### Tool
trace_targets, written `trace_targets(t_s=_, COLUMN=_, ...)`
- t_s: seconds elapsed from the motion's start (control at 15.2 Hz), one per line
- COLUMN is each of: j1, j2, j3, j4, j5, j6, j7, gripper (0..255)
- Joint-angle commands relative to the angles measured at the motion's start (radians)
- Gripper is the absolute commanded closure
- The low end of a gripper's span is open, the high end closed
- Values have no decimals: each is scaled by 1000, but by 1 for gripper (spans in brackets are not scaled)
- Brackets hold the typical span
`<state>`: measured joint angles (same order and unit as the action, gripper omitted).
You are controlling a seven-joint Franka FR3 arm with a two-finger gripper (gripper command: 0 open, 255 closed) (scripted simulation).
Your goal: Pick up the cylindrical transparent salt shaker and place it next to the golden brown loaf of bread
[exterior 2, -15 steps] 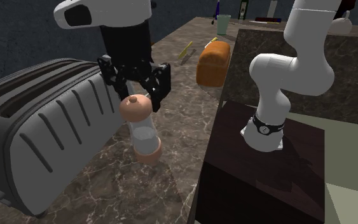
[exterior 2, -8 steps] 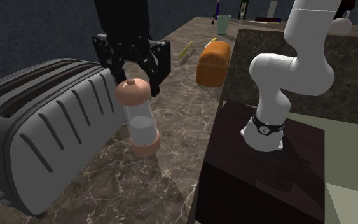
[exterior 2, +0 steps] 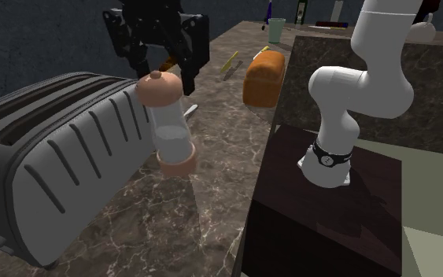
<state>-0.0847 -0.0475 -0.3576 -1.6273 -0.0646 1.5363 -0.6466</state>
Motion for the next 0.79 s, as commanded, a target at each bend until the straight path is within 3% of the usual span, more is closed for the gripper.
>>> trace_targets(t_s=0.0, j1=0, j2=4, j3=0, j4=34, j5=1, j6=-30, j7=-2, gripper=255)
trace_targets(t_s=0.73, j1=-9, j2=73, j3=-10, j4=268, j5=24, j6=-198, j7=-27, gripper=255)
